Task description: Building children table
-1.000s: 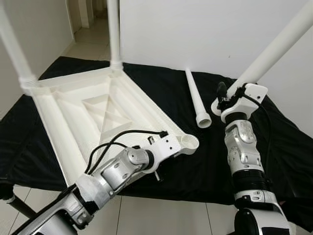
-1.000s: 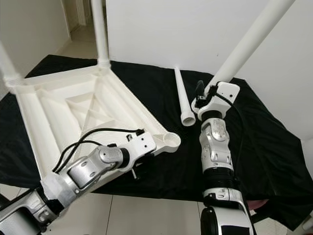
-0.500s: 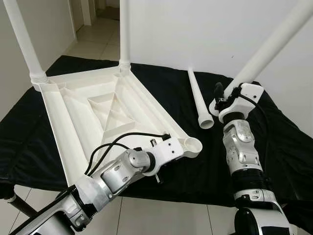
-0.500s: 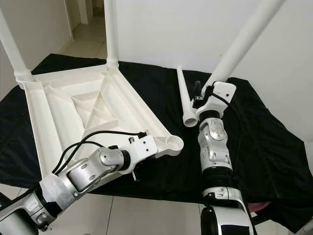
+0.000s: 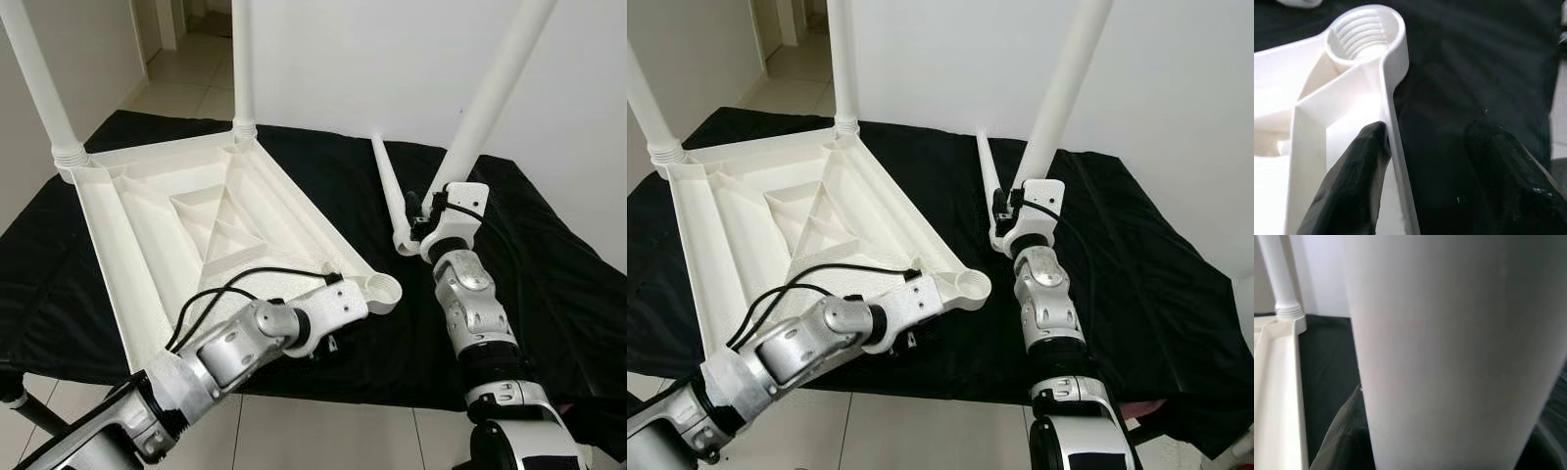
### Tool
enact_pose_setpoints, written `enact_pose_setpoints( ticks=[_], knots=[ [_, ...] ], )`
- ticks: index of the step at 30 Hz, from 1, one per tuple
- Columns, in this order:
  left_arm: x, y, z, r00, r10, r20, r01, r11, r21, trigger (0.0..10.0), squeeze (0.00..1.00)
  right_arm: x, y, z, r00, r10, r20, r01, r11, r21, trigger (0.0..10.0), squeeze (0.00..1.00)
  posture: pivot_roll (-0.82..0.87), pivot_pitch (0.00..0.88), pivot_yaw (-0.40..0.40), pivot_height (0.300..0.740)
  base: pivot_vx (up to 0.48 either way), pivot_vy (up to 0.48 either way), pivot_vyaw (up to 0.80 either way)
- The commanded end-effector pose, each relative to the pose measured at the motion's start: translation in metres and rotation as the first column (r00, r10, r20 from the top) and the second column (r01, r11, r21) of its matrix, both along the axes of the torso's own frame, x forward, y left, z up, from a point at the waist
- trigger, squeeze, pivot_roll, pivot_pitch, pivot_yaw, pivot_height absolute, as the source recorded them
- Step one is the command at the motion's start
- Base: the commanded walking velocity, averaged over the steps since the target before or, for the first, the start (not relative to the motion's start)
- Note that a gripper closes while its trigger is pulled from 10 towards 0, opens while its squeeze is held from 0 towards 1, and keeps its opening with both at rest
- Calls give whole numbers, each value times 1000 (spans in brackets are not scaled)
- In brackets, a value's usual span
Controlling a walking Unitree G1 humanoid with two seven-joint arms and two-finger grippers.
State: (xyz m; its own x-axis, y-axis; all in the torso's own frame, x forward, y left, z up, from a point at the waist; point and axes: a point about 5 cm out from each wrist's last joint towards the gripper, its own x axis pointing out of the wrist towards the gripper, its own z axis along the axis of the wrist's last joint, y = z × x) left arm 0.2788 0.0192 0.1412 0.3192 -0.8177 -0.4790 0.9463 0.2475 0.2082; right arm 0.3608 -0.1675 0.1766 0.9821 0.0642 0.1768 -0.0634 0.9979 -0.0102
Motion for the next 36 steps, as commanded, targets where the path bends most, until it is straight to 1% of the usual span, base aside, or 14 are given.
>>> enact_pose_setpoints(
  ticks=[1,2,3,5,6,7,8,13,16,18,21,28,29,36],
  knots=[
    [5,-1,12,1000,2,14,-1,998,-62,10000,0,-2,0,-6,1000,12,-17,-13,1000,-18,10000,0,-3,0,-96,740,0,0,0],
    [12,3,27,996,79,45,-71,984,-160,10000,0,-5,4,-10,999,40,-22,-41,999,-32,10000,0,-3,0,-96,740,0,0,0],
    [13,4,31,993,101,54,-89,977,-192,10000,0,-5,5,-11,999,48,-21,-49,998,-37,10000,0,3,0,-101,740,0,0,0],
    [14,4,33,992,110,60,-95,974,-207,10000,0,-6,6,-11,998,52,-20,-52,998,-39,10000,0,3,0,-101,740,0,0,0],
    [15,7,37,985,155,77,-130,956,-263,10000,0,-8,11,-14,997,77,-21,-78,997,-27,10000,0,11,0,-105,740,0,0,0],
    [15,7,37,985,155,77,-130,956,-263,10000,0,-8,11,-14,997,77,-21,-78,997,-27,10000,0,11,0,-105,740,0,0,0],
    [17,9,41,973,209,94,-171,934,-314,10000,0,-11,15,-18,995,99,-19,-100,995,-17,10000,0,13,0,-108,740,0,0,0],
    [19,13,42,961,266,81,-219,904,-368,10000,0,-14,18,-20,994,109,-18,-109,994,11,10000,0,18,0,-113,740,0,0,0],
    [19,13,42,959,273,76,-226,899,-375,10000,0,-14,18,-20,994,111,-18,-110,994,13,10000,0,18,0,-113,740,0,0,0],
    [16,15,45,949,300,94,-233,873,-428,10000,0,-20,21,-21,991,136,1,-136,990,46,10000,0,27,0,-116,740,0,0,0],
    [14,15,46,948,304,96,-233,866,-444,10000,0,-23,22,-23,990,140,5,-141,989,52,10000,0,29,0,-119,740,0,0,0],
    [11,15,45,953,302,28,-254,847,-467,10000,0,-36,23,-42,988,142,-60,-137,987,87,10000,0,33,0,-124,740,0,0,0],
    [10,14,45,952,306,11,-265,840,-474,10000,0,-41,21,-52,987,129,-96,-122,990,77,10000,0,34,0,-128,740,0,0,0],
    [9,14,44,947,321,-3,-283,830,-480,10000,0,-48,16,-63,984,112,-139,-102,992,78,10000,0,34,0,-128,740,0,0,0]
  ],
)
